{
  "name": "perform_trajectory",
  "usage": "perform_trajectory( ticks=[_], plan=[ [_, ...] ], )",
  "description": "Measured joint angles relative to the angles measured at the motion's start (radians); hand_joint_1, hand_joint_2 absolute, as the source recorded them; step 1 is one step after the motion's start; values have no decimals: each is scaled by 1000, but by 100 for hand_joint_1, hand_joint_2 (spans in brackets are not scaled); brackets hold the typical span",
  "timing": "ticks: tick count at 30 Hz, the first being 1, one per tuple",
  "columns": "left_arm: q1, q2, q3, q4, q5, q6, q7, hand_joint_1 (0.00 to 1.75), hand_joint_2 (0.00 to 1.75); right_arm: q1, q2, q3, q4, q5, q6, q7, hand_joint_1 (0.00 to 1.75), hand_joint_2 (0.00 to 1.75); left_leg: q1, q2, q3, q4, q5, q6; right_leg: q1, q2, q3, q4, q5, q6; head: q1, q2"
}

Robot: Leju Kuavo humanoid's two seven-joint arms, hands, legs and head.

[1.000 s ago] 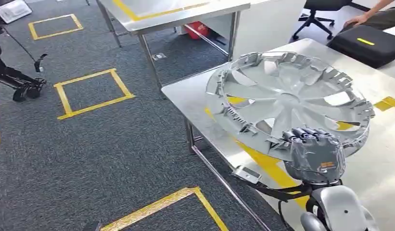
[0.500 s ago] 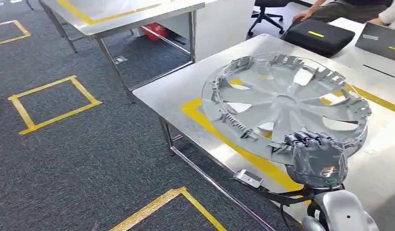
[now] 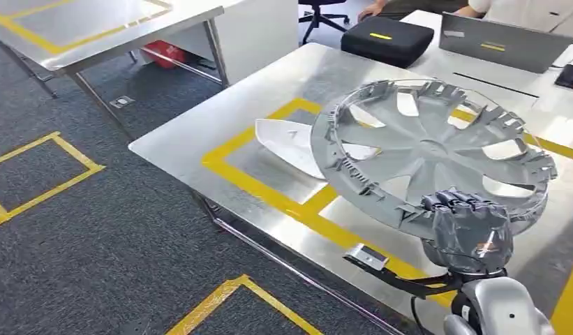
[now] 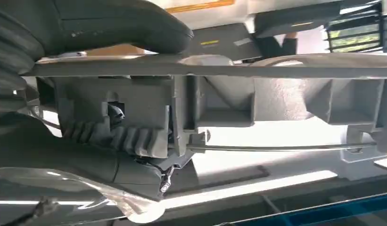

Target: Take the parts from the cabinet and place them on the table.

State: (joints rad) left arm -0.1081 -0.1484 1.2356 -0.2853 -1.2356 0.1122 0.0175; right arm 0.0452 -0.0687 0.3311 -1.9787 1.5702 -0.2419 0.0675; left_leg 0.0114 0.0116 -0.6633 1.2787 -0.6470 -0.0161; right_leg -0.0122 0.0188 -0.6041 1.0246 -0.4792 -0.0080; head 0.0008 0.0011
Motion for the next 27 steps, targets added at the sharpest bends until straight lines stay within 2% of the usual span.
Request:
perform_trajectory(
  ticks=[1, 2, 3, 4, 5, 6, 7, 8, 10, 11, 12, 13, 14, 15, 16, 17, 18, 19, 20, 21, 22, 23, 25, 26, 27],
  plan=[
    [2, 0, 0, 0, -2, 0, 0, 0, 0, 2, 0, 0, 0, 0, 0, 0, 175, 175, 0, -2, -29, 53, -9, 2, 2, 14, 0, 0, 0, 0, 0, 0],
    [3, -1, -1, 0, -3, 0, -1, 0, 0, 5, 0, -1, 0, 0, 0, 0, 175, 175, -1, -3, -33, 53, 7, 6, 4, 27, 2, 0, 0, -1, 0, 0],
    [2, 0, -1, 0, -3, 0, -2, 0, 0, 8, 0, -2, 0, 0, 0, 0, 175, 175, -3, -5, -16, 7, 49, 13, 6, 42, 4, 0, 0, -1, 0, 0],
    [2, 0, -2, 0, -5, 0, -3, 0, 0, 10, 0, -2, 0, 0, 0, 0, 175, 175, -4, -13, 15, -70, 99, 20, 6, 56, 6, 0, 0, 0, 0, 0],
    [1, 2, -2, 0, -6, -1, -4, 0, 0, 10, 0, -2, 0, 0, 0, 0, 175, 175, -7, -33, 59, -172, 151, 28, 6, 70, 8, 0, 0, 0, 0, 0],
    [1, 5, -2, 0, -6, -1, -4, 0, 0, 10, 0, -2, 0, 0, -1, 0, 175, 175, -7, -77, 84, -230, 159, 34, 3, 77, 8, 0, 1, 1, 1, 0],
    [1, 5, -2, 0, -6, -3, -4, 0, 0, 8, 0, -2, 0, 0, -2, 0, 175, 175, -5, -82, 93, -247, 157, 34, 8, 90, 3, 3, 3, 6, 2, 0],
    [1, 6, -2, 0, -7, -3, -5, 0, 0, 9, 0, -3, 0, 0, -3, 1, 175, 175, -7, -75, 94, -253, 152, 31, 2, 99, -3, 2, 7, 12, -2, 0],
    [-1, 6, -3, 0, -8, -4, -5, 0, 0, 13, 0, -6, -1, 0, -3, 1, 175, 175, -11, -60, 95, -255, 153, 33, -2, 116, -7, -6, 13, 25, -2, 0],
    [-2, 3, -6, 0, -8, -5, -5, 0, 0, 14, -2, -7, -3, 0, -3, 1, 175, 175, -1, -45, 98, -274, 163, 38, 2, 124, -15, -6, 12, 32, 0, 0],
    [-5, 5, -8, 0, -9, -6, -6, 0, 0, 19, -4, -9, -5, 0, -5, 1, 175, 175, -1, -33, 102, -281, 168, 43, 5, 73, -28, 14, -8, 33, 2, 0],
    [-5, 4, -8, 0, -9, -6, -6, 0, 0, 16, -4, -9, -5, 0, -5, 0, 175, 175, -1, -25, 101, -283, 169, 46, 6, 33, -51, 64, -43, 35, 10, 0],
    [-3, 4, -8, 0, -9, -6, -6, 0, 0, 15, -5, -9, -5, 0, -7, 0, 175, 175, -2, -14, 101, -283, 169, 47, 5, 8, -84, 138, -79, 39, 9, 0],
    [0, 4, -8, 0, -9, -7, -6, 0, 0, 15, -5, -9, -5, 0, -10, 0, 175, 175, -3, 2, 101, -283, 168, 47, 3, -4, -126, 229, -117, 44, 9, 0],
    [1, 4, -8, 0, -9, -7, -5, 0, 0, 17, -6, -9, -5, 0, -12, 0, 175, 175, -3, 16, 101, -282, 168, 48, 1, -9, -156, 292, -134, 49, 8, 0],
    [2, 3, -8, 0, -9, -7, -3, 0, 0, 19, -7, -9, -5, 0, -12, 0, 175, 175, -2, 28, 101, -282, 167, 47, -2, -12, -162, 304, -125, 53, 10, 0],
    [1, 2, -8, 0, -9, -7, -3, 0, 0, 21, -8, -10, -5, 0, -12, 0, 175, 175, -1, 38, 102, -282, 166, 45, -5, -16, -142, 269, -97, 57, 9, 0],
    [0, 0, -8, 0, -9, -7, -3, 0, 0, 23, -9, -10, -5, 0, -12, -1, 175, 175, 1, 48, 103, -282, 164, 43, -8, -23, -103, 194, -57, 59, 10, 0],
    [-1, -1, -8, 0, -9, -7, -3, 0, 0, 24, -10, -10, -5, 0, -12, -1, 175, 175, 2, 58, 105, -279, 161, 38, -9, -46, -47, 92, -14, 61, 10, 0],
    [-1, -1, -8, 0, -9, -7, -3, 0, 0, 23, -10, -11, -5, 0, -12, -1, 175, 175, 1, 66, 108, -275, 156, 31, -9, -93, 2, 0, 0, 64, 10, 0],
    [-1, 1, -8, 0, -9, -7, -3, 0, 0, 21, -10, -11, -5, 0, -12, -1, 175, 175, -9, 72, 105, -267, 150, 22, 1, -98, 18, -12, -8, 54, 12, 0],
    [0, 1, -8, 0, -9, -7, -3, 0, 0, 23, -10, -11, -7, 0, -13, 0, 175, 175, -9, 79, 107, -268, 151, 20, -1, -83, 14, -10, -5, 42, 8, 0],
    [-1, 1, -8, 0, -9, -6, -3, 0, 0, 25, -11, -11, -7, 0, -13, 0, 175, 175, -7, 97, 114, -272, 154, 12, 4, -63, 9, -7, -6, 31, 8, 0],
    [-3, 1, -9, 0, -9, -6, -3, 0, 0, 25, -11, -13, -8, 0, -13, 0, 175, 175, -5, 107, 117, -271, 149, 5, 2, -51, 10, -11, -2, 24, 8, 0],
    [-4, 2, -9, 0, -9, -6, -3, 0, 0, 28, -11, -12, -9, 0, -14, 0, 175, 175, 0, 71, 114, -258, 132, -3, -3, -42, 12, -13, 2, 16, 4, 0]
  ],
)
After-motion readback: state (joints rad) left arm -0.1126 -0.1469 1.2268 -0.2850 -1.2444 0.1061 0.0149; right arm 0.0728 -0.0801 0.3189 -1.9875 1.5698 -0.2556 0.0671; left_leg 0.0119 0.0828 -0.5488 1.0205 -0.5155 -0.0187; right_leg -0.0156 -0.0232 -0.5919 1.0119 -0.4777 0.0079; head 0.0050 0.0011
